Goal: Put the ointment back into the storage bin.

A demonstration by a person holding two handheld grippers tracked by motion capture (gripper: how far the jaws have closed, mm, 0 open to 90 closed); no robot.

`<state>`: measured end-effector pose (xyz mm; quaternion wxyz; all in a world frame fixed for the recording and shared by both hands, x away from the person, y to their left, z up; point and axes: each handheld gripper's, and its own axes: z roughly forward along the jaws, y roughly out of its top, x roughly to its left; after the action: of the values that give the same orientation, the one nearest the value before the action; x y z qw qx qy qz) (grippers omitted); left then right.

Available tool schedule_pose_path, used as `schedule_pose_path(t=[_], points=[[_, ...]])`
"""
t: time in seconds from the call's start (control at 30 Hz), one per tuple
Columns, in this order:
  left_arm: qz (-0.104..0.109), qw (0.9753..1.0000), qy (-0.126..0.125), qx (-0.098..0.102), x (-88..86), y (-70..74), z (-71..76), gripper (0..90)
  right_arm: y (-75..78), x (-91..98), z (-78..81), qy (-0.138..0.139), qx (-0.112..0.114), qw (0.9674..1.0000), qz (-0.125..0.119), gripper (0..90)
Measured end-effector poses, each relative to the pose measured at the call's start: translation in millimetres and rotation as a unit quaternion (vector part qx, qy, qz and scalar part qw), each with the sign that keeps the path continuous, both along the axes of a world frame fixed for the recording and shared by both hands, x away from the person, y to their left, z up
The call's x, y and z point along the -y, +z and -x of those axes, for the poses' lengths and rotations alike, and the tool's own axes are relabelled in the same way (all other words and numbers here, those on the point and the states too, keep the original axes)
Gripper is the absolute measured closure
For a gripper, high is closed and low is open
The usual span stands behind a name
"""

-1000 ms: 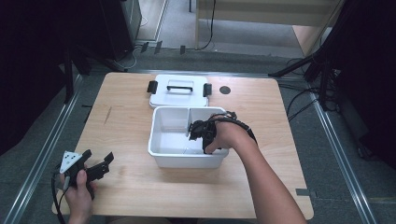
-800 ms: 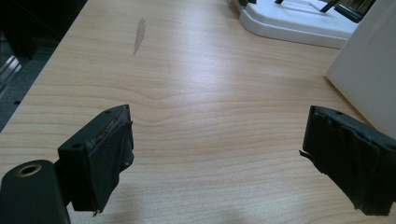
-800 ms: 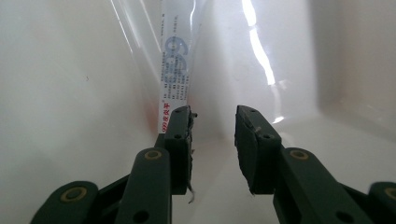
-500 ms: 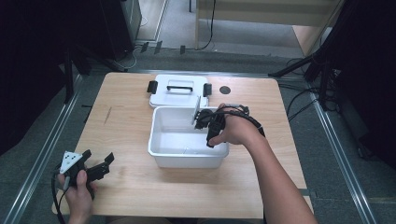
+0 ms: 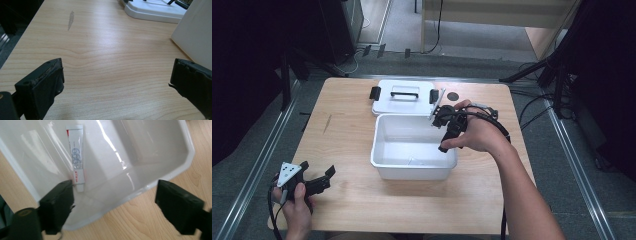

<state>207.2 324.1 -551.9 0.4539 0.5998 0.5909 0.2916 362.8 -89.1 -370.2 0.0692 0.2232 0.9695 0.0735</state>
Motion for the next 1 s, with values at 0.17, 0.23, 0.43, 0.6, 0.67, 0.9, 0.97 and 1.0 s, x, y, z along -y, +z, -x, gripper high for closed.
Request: schedule_pose_path(t=[0.17, 0.23, 0.43, 0.6, 0.67, 0.9, 0.97, 1.0], points=[[-0.002, 1.0, 0.0, 0.0, 0.0, 0.1, 0.0, 0.0, 12.6, 19.7, -0.6, -0.025, 0.018, 0.9991, -0.027, 13.9], [-0.003, 1.0, 0.001, -0.001, 0.1, 0.2, 0.0, 0.0, 14.2, 23.1, -0.1, -0.029, 0.018, 0.9988, -0.035, 13.6], [-0.004, 1.0, 0.002, -0.001, 0.3, 0.1, -0.1, 0.0, 18.2, 47.1, 2.4, -0.064, 0.052, 0.9944, -0.066, 13.2], [-0.005, 1.0, 0.003, 0.001, 0.6, 0.0, -0.1, 0.0, 16.6, 63.3, 3.7, -0.088, 0.061, 0.9894, -0.098, 13.3], [-0.007, 1.0, 0.002, 0.0, 0.4, 0.1, 0.1, 0.0, 14.1, 73.9, 3.8, -0.102, 0.068, 0.9855, -0.117, 13.3], [-0.008, 1.0, 0.003, 0.0, 1.0, 0.1, 0.1, 0.0, 3.2, 107.8, 6.9, -0.146, 0.095, 0.9694, -0.173, 13.4], [-0.008, 1.0, 0.003, -0.001, 1.0, 0.2, 0.2, 0.0, -3.9, 119.3, 8.7, -0.162, 0.101, 0.9621, -0.194, 13.4], [-0.008, 1.0, 0.003, 0.0, 1.0, 0.2, 0.2, 0.0, -3.9, 119.3, 8.7, -0.162, 0.101, 0.9621, -0.194, 13.4]])
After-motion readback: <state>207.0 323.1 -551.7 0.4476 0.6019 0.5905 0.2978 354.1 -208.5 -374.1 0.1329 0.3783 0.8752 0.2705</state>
